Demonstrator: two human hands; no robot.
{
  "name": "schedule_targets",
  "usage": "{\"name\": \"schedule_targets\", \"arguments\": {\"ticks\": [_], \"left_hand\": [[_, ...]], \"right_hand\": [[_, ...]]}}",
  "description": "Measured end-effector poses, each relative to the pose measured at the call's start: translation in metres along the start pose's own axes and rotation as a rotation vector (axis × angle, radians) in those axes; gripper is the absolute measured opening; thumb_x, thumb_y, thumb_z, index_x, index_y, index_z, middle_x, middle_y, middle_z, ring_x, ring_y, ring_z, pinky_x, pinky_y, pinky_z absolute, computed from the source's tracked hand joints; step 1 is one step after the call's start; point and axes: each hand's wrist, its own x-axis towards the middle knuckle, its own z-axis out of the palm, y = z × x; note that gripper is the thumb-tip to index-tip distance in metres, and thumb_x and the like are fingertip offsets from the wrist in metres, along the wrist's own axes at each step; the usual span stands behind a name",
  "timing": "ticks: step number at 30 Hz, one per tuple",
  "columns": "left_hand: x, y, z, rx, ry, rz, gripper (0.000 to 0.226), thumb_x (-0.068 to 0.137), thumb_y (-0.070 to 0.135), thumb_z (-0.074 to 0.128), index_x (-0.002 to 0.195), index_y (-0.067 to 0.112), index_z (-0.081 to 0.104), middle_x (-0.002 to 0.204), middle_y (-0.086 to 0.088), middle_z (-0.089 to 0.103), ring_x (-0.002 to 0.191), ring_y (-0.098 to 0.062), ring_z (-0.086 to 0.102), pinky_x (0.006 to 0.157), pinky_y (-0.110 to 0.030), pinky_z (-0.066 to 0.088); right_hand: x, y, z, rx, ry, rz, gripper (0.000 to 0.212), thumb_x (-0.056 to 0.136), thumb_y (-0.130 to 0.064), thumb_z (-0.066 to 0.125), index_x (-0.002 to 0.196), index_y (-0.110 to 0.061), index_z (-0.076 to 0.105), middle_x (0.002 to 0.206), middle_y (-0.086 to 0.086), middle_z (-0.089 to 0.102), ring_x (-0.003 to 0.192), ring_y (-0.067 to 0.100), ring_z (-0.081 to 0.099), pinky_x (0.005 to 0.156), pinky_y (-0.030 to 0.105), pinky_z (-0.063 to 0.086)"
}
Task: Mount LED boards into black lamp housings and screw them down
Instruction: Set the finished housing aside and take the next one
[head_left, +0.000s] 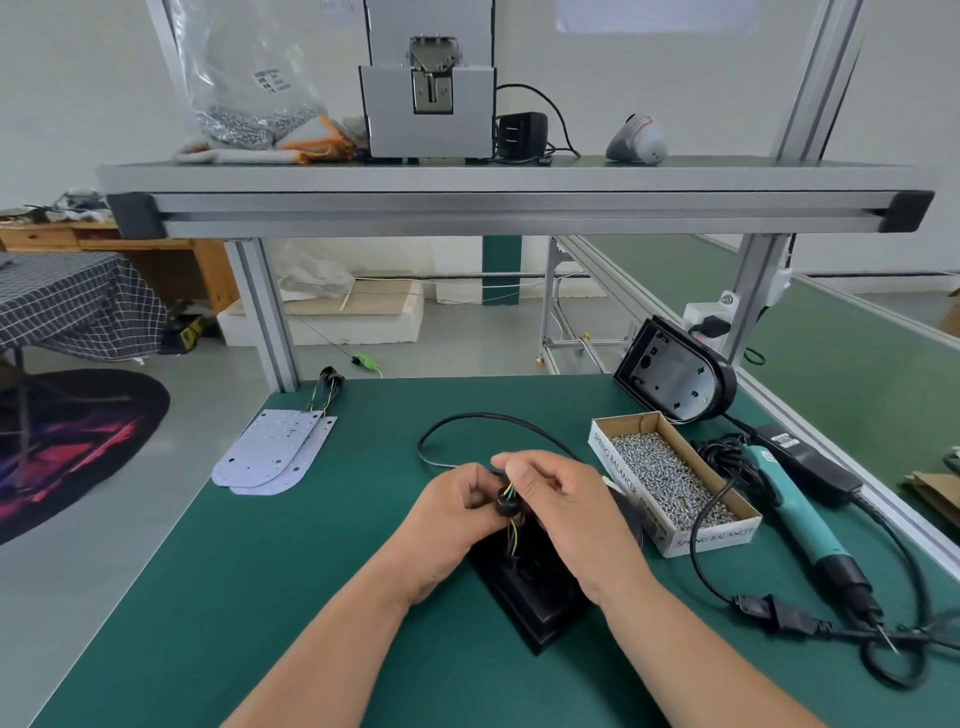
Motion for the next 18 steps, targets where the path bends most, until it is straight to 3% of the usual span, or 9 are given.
{"name": "schedule_targets", "arguments": {"ticks": [2,5,8,13,16,18], "left_hand": [[0.000,0.000,0.002,0.001,0.008,0.004,0.031,0.084,0.022,0.083,0.097,0.004,0.061,0.094,-0.015,0.079,0.089,-0.023,0.072,0.087,-0.041,0.056],[-0.001,0.002,0.003,0.033,-0.006,-0.002,0.034,0.085,0.028,0.083,0.099,0.006,0.061,0.095,-0.014,0.080,0.090,-0.020,0.072,0.087,-0.037,0.055],[-0.002,0.000,0.002,0.036,-0.050,0.002,0.024,0.095,0.017,0.079,0.108,0.003,0.064,0.099,-0.007,0.081,0.095,-0.017,0.074,0.090,-0.032,0.057],[-0.003,0.005,0.001,0.006,-0.102,-0.012,0.021,0.092,0.008,0.070,0.111,0.000,0.069,0.099,-0.012,0.079,0.096,-0.019,0.074,0.085,-0.026,0.055],[-0.004,0.010,0.001,-0.004,-0.104,-0.052,0.035,0.077,0.000,0.058,0.110,0.001,0.071,0.105,-0.020,0.079,0.098,-0.022,0.073,0.084,-0.027,0.056],[-0.007,0.013,0.000,0.006,-0.100,-0.064,0.042,0.071,0.005,0.056,0.108,0.005,0.074,0.109,-0.023,0.077,0.098,-0.023,0.071,0.086,-0.032,0.055]], "right_hand": [[-0.004,0.005,0.000,0.070,0.033,-0.020,0.017,0.101,-0.033,0.067,0.111,-0.032,0.081,0.108,-0.011,0.079,0.100,0.001,0.071,0.078,0.012,0.051],[-0.006,0.006,-0.008,0.189,-0.003,-0.007,0.023,0.095,-0.035,0.069,0.115,-0.032,0.080,0.109,0.001,0.080,0.089,0.004,0.068,0.069,0.014,0.047],[-0.006,0.008,-0.015,0.210,-0.109,-0.006,0.026,0.095,-0.029,0.069,0.119,-0.028,0.079,0.109,0.003,0.079,0.090,0.004,0.067,0.070,0.015,0.048],[-0.003,0.009,-0.011,0.221,-0.061,0.015,0.010,0.089,-0.024,0.075,0.098,-0.019,0.078,0.079,0.004,0.069,0.067,0.017,0.058,0.061,0.020,0.046],[-0.001,0.008,-0.009,0.178,-0.034,0.029,0.013,0.086,-0.031,0.077,0.087,-0.018,0.074,0.070,0.003,0.062,0.066,0.016,0.054,0.059,0.022,0.042],[-0.001,0.007,-0.007,0.119,-0.034,0.012,0.016,0.087,-0.033,0.077,0.084,-0.018,0.072,0.068,-0.002,0.060,0.065,0.013,0.052,0.061,0.020,0.043]]}}
